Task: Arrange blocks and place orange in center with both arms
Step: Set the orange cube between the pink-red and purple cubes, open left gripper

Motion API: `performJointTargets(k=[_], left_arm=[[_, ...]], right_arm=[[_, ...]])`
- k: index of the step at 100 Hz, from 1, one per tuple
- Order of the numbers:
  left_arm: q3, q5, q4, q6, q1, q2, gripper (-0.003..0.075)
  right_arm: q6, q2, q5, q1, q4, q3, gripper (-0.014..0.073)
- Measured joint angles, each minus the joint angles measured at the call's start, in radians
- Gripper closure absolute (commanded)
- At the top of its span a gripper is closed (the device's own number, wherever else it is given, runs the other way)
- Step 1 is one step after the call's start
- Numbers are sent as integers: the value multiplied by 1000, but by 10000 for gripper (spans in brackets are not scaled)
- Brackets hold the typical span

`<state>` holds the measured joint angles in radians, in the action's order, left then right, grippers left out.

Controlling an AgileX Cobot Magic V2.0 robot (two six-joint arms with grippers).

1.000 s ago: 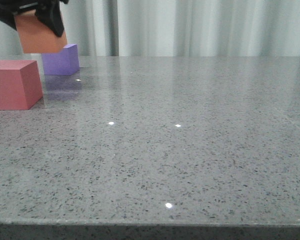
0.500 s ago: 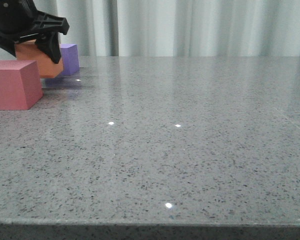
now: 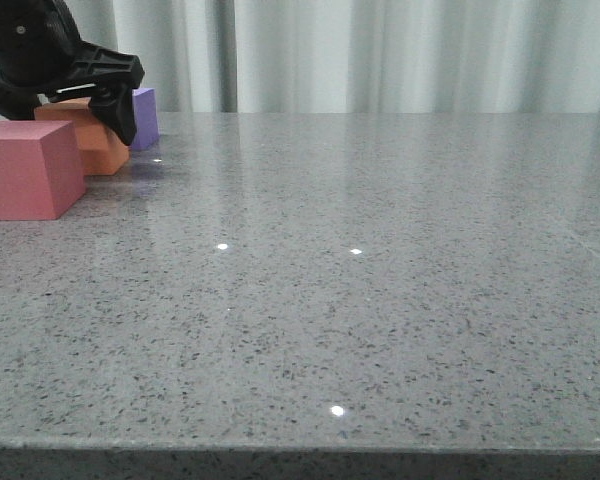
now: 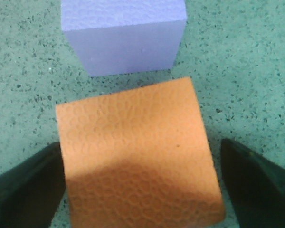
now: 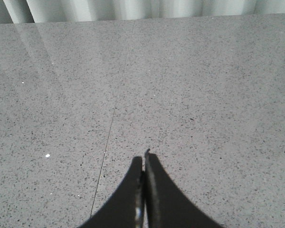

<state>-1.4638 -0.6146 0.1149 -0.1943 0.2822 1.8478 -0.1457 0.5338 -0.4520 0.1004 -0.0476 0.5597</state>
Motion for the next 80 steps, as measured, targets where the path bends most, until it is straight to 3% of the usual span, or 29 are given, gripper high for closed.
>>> performJointTargets(k=[34, 58, 80], left_arm=[[0, -15, 0, 0, 0, -60, 69], [19, -17, 6, 0, 0, -282, 69], [198, 34, 10, 0, -25, -547, 69]], right_arm=[[0, 0, 2, 0, 0, 0, 662], [0, 0, 2, 0, 0, 0, 662], [0, 0, 2, 0, 0, 0, 662]])
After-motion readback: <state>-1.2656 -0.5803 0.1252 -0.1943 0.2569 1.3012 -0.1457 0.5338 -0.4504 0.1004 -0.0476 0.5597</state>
